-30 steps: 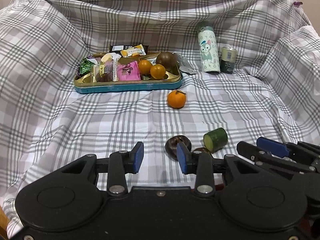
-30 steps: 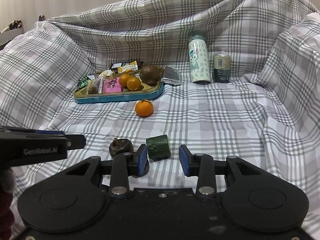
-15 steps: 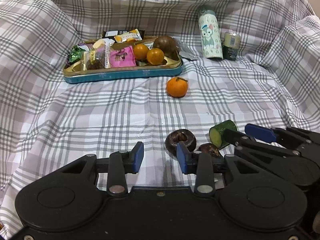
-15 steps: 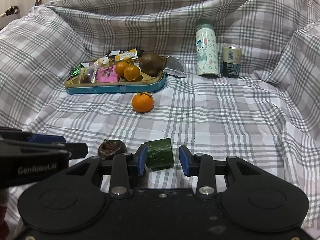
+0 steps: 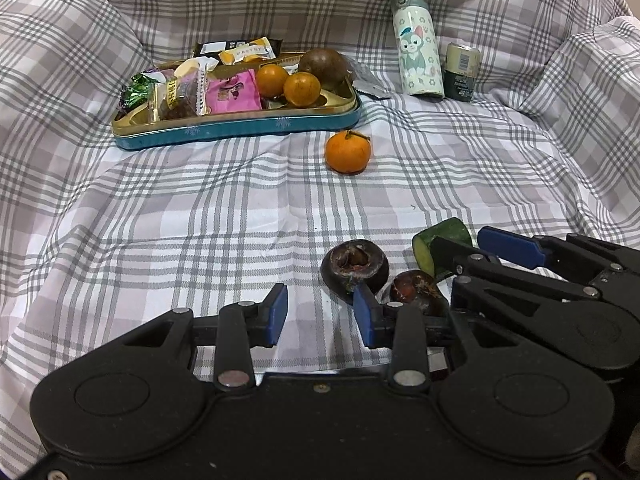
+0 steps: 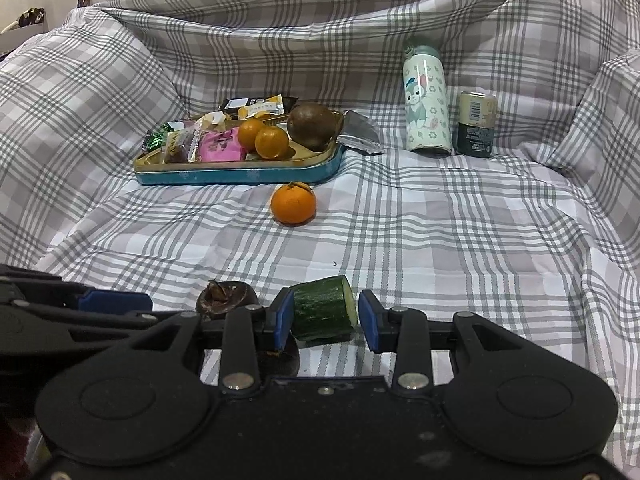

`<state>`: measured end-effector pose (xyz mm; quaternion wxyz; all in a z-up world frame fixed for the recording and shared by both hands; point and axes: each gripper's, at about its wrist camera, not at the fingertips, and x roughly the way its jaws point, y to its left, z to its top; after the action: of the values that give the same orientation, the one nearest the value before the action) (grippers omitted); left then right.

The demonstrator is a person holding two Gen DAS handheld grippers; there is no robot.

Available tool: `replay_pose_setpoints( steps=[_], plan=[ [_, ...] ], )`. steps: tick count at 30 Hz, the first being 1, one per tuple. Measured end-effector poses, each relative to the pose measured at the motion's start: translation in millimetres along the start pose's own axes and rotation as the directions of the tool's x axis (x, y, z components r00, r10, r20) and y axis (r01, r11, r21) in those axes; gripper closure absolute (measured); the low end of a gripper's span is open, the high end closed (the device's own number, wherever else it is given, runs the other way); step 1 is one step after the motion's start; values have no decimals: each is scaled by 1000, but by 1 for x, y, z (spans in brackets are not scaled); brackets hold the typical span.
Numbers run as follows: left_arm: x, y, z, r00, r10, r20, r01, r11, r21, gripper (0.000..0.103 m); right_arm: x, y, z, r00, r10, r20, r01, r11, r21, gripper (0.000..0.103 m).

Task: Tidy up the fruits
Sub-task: 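Close the right gripper on the cucumber while the left gripper grasps the dark fruit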

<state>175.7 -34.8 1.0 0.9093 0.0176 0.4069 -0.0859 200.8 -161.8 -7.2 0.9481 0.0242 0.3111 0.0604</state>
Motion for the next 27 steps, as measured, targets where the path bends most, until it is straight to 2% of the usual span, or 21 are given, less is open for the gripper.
replay_pose_setpoints(
  steps=[16, 27],
  plan=[
    [0, 1, 1, 1000, 4, 2, -4, 1000, -1, 58, 2, 3, 1, 1000, -7, -8, 7, 1000, -8, 63],
    [-1, 1, 3, 1000, 10, 10, -10, 1000, 7, 58, 18, 3, 9, 997, -23, -68, 21, 999, -40, 63]
  ],
)
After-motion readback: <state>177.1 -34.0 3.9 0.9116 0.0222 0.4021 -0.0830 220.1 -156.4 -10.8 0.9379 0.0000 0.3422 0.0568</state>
